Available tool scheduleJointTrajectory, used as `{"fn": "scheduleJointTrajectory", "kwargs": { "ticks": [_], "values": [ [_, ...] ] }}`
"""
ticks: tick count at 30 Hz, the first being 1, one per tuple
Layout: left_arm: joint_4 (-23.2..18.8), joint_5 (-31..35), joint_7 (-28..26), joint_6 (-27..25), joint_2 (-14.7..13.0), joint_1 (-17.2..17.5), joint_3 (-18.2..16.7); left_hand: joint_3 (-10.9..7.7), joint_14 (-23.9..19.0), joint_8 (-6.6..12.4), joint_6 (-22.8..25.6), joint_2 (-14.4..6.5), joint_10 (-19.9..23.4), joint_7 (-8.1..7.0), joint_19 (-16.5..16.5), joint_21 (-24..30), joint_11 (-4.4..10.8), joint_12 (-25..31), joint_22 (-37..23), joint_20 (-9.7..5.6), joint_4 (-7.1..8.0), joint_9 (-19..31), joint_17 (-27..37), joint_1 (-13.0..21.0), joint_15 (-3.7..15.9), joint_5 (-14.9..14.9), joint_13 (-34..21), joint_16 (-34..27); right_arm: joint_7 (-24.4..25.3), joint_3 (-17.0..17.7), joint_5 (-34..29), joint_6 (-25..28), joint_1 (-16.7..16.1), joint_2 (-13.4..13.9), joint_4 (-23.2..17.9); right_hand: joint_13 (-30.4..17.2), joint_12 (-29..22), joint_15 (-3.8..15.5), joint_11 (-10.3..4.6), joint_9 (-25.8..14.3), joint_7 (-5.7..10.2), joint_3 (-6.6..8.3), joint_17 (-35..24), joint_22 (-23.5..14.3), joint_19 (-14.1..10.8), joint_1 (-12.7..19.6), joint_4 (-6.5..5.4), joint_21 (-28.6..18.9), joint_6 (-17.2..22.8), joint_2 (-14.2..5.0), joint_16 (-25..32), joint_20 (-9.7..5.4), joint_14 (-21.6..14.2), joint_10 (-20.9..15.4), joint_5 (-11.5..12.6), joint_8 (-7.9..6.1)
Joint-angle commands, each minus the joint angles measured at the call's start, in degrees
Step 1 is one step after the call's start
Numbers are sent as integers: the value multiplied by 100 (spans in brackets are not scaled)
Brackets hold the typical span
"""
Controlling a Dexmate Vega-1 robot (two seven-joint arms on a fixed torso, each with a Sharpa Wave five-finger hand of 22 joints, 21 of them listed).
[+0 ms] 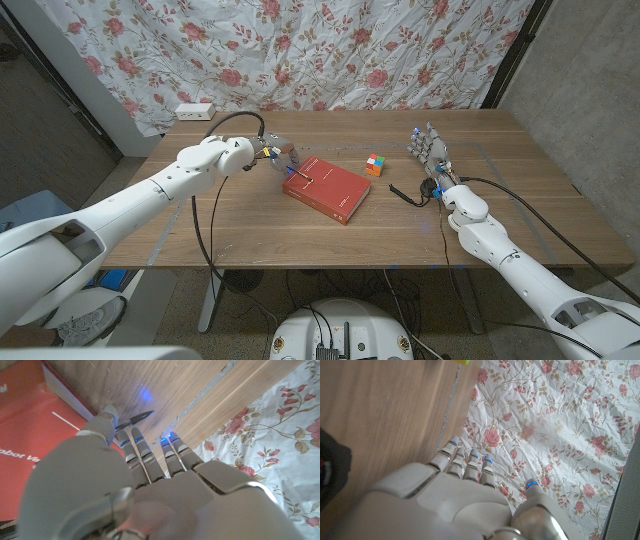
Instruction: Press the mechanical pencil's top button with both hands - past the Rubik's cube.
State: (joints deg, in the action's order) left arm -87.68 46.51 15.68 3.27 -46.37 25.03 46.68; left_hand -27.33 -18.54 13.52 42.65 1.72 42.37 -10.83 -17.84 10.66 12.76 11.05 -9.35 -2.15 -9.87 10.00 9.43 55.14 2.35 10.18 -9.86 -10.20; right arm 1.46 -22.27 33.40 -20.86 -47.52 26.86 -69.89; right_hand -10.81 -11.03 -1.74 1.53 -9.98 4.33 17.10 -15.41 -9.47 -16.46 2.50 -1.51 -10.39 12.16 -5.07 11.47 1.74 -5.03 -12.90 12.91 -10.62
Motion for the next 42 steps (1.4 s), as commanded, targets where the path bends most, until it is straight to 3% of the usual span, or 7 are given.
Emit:
{"fn": "scheduleJointTrajectory", "kwargs": {
  "ticks": [1,22,42],
  "values": [
    [-108,5,-31,-88,-58,53,-42,64,-127,11,166,-22,149,17,-79,37,-4,27,-19,-576,3,31,13,91,953,23,-10,-49,1,-39,-41,-2,71,-40,85,-5,-41,4,7,-12,7,36,-16,-7,-37,-10,2,-33,50,-15,38,12,-68,-61,28,-46],
    [164,-60,-54,49,10,-79,15,247,-517,62,980,-148,916,180,-222,33,-11,54,-21,-642,4,32,21,305,999,18,-9,-49,87,-84,-118,63,140,-66,114,-6,-34,14,0,-12,28,60,14,-7,-45,-11,-6,-34,88,-32,41,9,-71,-67,33,-42],
    [245,16,-114,147,27,-185,86,303,-628,54,1233,-179,1134,190,-287,39,-5,35,-22,-654,1,31,21,384,1005,16,-9,-43,86,-110,-141,44,204,-114,206,-7,-29,19,-8,-13,44,82,40,-7,-51,-8,-9,-33,105,-38,42,-4,-69,-73,36,-34]
  ]
}}
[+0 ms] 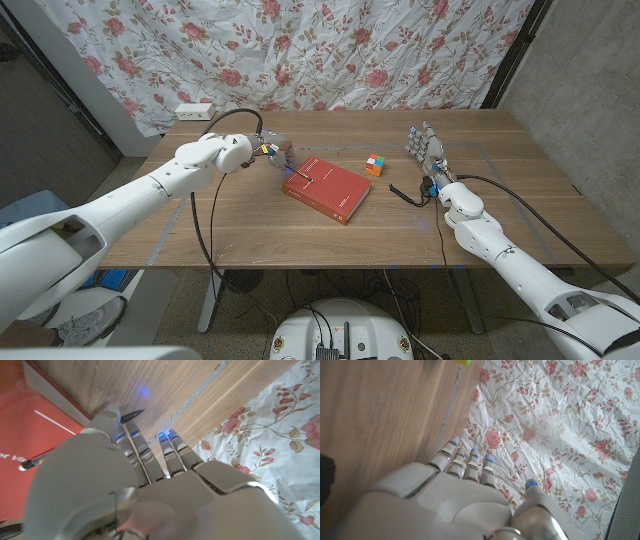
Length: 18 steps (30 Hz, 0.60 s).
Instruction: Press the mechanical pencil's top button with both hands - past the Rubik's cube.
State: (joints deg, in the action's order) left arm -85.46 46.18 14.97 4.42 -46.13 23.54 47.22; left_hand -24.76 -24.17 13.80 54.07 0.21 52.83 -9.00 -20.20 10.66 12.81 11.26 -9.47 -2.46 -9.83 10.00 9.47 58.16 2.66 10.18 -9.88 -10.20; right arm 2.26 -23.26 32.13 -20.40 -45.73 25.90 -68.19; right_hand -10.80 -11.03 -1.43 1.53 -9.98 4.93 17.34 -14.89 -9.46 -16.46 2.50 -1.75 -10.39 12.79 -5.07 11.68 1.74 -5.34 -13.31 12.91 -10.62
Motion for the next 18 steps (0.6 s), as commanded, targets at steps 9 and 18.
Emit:
{"fn": "scheduleJointTrajectory", "kwargs": {
  "ticks": [9,18],
  "values": [
    [-81,126,-29,-23,-28,3,30,73,-159,20,238,-75,251,24,-114,49,-11,17,-10,-647,5,35,22,124,981,15,-11,-53,10,-14,-22,2,17,-6,20,-8,-28,-3,-6,-13,-11,69,0,-8,-54,-5,14,-33,50,-42,22,-3,-39,-35,38,-32],
    [-144,167,-73,-58,-53,42,-2,116,-250,50,493,-122,480,55,-174,51,-13,31,-10,-658,11,47,22,166,990,12,-17,-50,-3,-19,-23,17,29,0,27,-8,-24,-4,-7,-13,-13,78,9,-8,-56,-5,12,-33,59,-45,23,-4,-41,-29,39,-31]
  ]
}}
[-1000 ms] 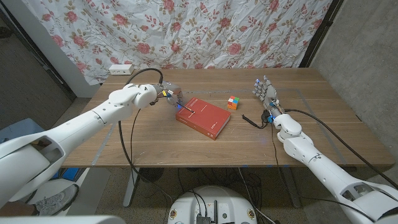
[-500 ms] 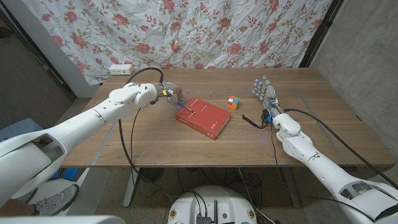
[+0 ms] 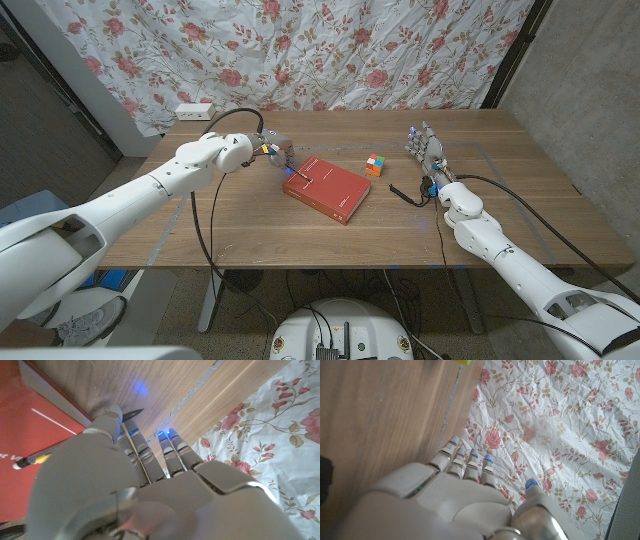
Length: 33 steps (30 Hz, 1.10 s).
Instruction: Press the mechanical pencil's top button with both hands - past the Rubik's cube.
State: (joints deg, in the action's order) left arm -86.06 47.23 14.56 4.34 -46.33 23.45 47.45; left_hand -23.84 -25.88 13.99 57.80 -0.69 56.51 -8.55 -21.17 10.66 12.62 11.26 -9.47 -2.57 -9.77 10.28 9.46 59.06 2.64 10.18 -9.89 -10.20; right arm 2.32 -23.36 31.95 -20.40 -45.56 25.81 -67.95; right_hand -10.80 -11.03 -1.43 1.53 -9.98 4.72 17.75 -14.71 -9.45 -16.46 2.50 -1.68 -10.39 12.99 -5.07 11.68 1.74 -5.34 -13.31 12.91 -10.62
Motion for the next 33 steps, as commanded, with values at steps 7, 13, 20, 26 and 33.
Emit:
{"fn": "scheduleJointTrajectory", "kwargs": {
  "ticks": [7,13,20,26,33],
  "values": [
    [-93,83,-5,-72,-22,52,-28,65,-168,58,363,-70,376,28,-137,50,11,53,-9,-647,-3,27,23,132,1002,10,-24,-48,-5,-18,-15,36,19,16,10,-9,-25,4,-4,-13,10,43,-3,-9,-60,-8,1,-33,46,-49,25,-13,-41,-35,40,-31],
    [-134,118,-16,-118,-21,84,-28,97,-244,66,565,-92,597,19,-184,46,12,60,-9,-657,-18,20,24,211,1015,8,-28,-41,-4,-13,-17,38,11,30,0,-9,-28,3,-8,-13,11,47,2,-9,-66,-12,-3,-34,47,-50,29,-16,-47,-46,40,-28],
    [-255,170,-49,-233,-46,165,-59,132,-348,43,798,-113,856,34,-256,50,14,74,-9,-658,-26,-16,27,324,1023,5,-38,-42,-22,-14,-15,34,10,40,-5,-9,-28,1,-6,-14,8,54,9,-8,-63,-15,-8,-32,55,-51,31,-17,-51,-50,41,-28],
    [-383,219,-82,-380,-61,262,-99,182,-470,17,974,-108,1085,69,-296,45,12,91,-10,-686,-24,-24,33,395,1037,-2,-47,-51,-29,-13,-19,45,-3,63,-31,-9,-29,3,4,-14,17,58,13,-8,-70,-17,-12,-34,60,-54,35,-20,-56,-58,41,-27],
    [-592,254,-135,-626,-96,424,-184,209,-538,-8,1032,-109,1189,80,-322,46,10,91,-12,-707,-19,-23,37,428,1049,-4,-50,-55,-62,-17,-39,79,-5,128,-79,-9,-29,-5,7,-14,18,63,17,-8,-76,-20,-16,-35,68,-56,39,-23,-63,-62,42,-28]
  ]
}}
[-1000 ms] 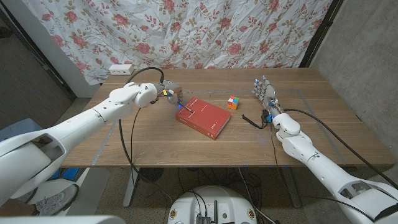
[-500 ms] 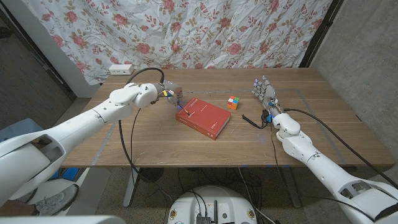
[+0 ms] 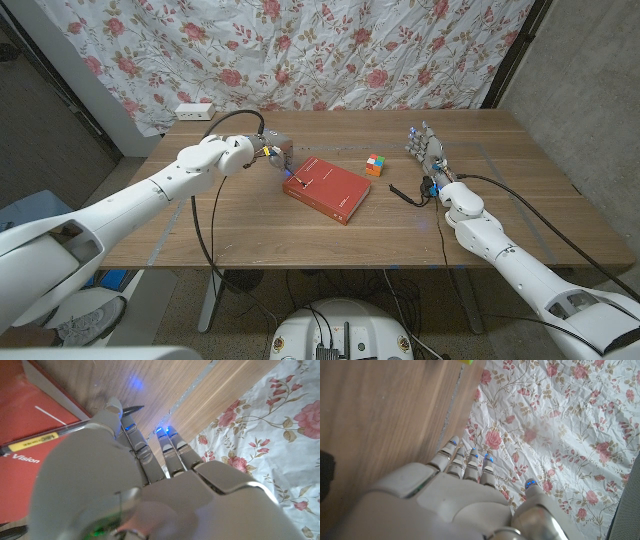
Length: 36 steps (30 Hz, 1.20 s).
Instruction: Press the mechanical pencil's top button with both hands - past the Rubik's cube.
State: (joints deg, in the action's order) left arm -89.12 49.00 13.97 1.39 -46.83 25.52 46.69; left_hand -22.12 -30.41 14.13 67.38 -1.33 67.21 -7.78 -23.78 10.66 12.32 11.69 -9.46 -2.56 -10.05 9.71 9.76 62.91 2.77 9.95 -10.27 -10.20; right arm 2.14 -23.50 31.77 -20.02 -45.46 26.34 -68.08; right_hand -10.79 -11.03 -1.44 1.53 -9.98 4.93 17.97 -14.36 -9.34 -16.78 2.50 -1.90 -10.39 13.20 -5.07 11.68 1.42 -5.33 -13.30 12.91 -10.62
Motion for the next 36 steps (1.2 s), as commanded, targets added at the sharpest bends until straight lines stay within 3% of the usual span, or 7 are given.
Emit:
{"fn": "scheduleJointTrajectory", "kwargs": {
  "ticks": [1,21,36],
  "values": [
    [-288,79,-74,-334,-45,219,-110,39,-96,-26,77,-45,127,-5,-64,47,40,46,-13,-710,9,35,9,47,1038,19,-11,-57,-45,-3,-21,43,-16,76,-67,-10,-30,0,8,-14,-4,42,-17,-20,-43,-20,6,-35,47,-56,38,11,-60,-66,42,-27],
    [-1182,-79,-65,-1408,-163,891,-524,82,-182,-66,175,-33,253,44,-121,51,38,32,-19,-711,6,44,10,129,1051,25,-15,-45,-44,-25,-125,81,-78,217,-229,-9,-31,7,-23,-14,-12,54,-4,-20,-52,-29,-7,-34,60,-53,43,0,-64,-81,44,-24],
    [-1435,-330,-121,-1924,-55,1069,-670,114,-194,-98,190,-19,304,31,-115,42,40,18,-21,-694,11,50,9,158,1048,25,-17,-32,152,-105,-472,74,-134,360,-443,-9,-34,9,-8,-15,-34,71,11,-20,-59,-12,2,-35,80,-53,45,-8,-78,-96,45,-29]
  ]
}}
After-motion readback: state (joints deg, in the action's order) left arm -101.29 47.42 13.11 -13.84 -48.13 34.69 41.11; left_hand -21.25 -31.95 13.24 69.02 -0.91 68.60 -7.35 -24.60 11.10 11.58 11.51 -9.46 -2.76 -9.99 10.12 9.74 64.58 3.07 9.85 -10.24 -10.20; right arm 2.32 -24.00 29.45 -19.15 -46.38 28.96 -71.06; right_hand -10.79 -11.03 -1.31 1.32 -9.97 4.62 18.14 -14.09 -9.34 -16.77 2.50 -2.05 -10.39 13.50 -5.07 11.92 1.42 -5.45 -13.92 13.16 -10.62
